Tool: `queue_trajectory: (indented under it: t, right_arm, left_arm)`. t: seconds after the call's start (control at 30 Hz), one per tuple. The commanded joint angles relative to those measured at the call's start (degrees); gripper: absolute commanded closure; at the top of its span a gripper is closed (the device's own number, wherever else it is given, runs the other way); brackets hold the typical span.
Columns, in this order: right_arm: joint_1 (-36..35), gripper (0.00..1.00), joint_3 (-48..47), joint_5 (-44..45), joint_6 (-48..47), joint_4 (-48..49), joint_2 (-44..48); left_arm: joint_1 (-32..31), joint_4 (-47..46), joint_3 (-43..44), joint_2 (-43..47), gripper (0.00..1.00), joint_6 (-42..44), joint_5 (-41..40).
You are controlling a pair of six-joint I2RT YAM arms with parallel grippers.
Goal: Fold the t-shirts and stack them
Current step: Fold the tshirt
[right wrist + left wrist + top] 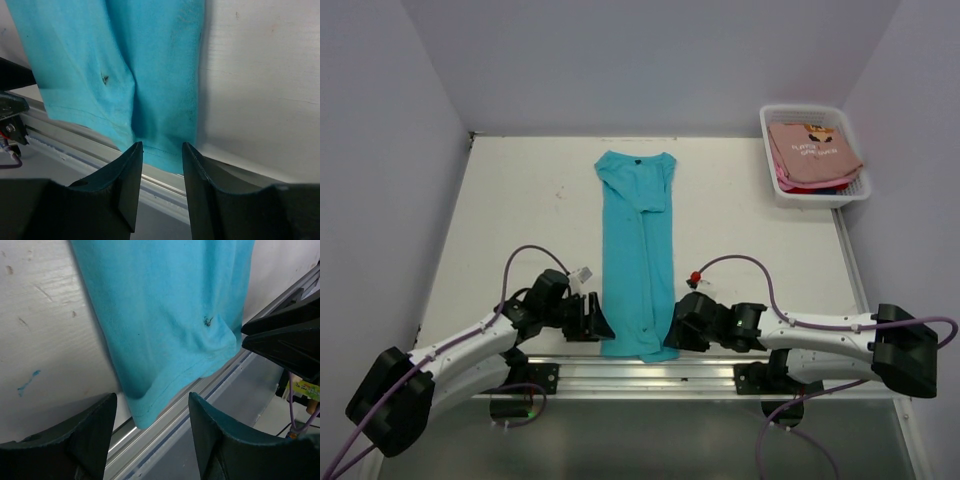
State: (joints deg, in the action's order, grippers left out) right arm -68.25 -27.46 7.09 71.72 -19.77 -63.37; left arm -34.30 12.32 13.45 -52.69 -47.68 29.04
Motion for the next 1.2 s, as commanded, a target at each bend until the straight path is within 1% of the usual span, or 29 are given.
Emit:
queue_trajectory:
  t: [0.0,0.13,0.3,0.5,0.7,0.83,0.97,1.03,1.07,1.1,1.13,1.17]
  right_arm:
    - [-0.2,0.59,0.7,-1.2,2.3,-0.2,1.1]
    - [-0.2,0.59,0.6,-1.2,2.8,-2.2,1.8]
    - [-0.2,0.6,0.0,-0.9,3.0,-5.4,2.7]
    - [-0.2,0.6,-0.6,-0.2,3.2,-7.1,2.7]
    - [-0.2,0.62,2.3,-0.9,4.4,-3.6,-0.2]
    - [-0.2,0.65,4.4,-1.9,5.0,-0.1,-2.4]
    - [-0.2,0.68,5.0,-2.3,5.3,2.1,-3.9]
    - [-0.2,0.71,5.1,-2.3,5.3,2.9,-4.6]
    - [-0.2,0.74,5.3,-2.3,5.3,3.8,-4.7]
    - [-0.2,0.78,5.2,-2.6,5.2,4.1,-5.1]
    - [-0.3,0.86,5.3,-3.0,5.2,4.5,-5.3]
    - [-0.2,0.91,5.1,-3.1,4.9,4.8,-5.8]
  left_arm:
    - [-1.8,2.8,-1.2,0.2,0.36,-1.1,0.1]
    - [-2.5,5.8,-0.8,0.0,0.36,-0.8,-1.0]
    - [-5.0,8.7,-0.5,-1.7,0.36,-1.6,-2.7]
    - [-7.3,7.8,-0.4,-5.4,0.37,-2.7,-4.1]
    - [-8.3,4.2,-1.1,-9.1,0.39,-3.6,-4.9]
    - [-8.6,4.9,-1.1,-8.4,0.4,-3.7,-6.2]
    - [-8.6,5.9,-1.2,-7.2,0.44,-3.9,-7.0]
    - [-8.6,5.9,-1.5,-6.9,0.47,-4.3,-7.3]
    - [-8.6,5.3,-1.8,-6.5,0.5,-4.4,-7.5]
    - [-8.6,4.8,-1.9,-6.3,0.61,-4.9,-7.5]
    - [-8.6,4.2,-2.5,-6.0,0.69,-5.2,-7.5]
    - [-8.6,3.1,-2.8,-5.4,0.78,-5.5,-7.5]
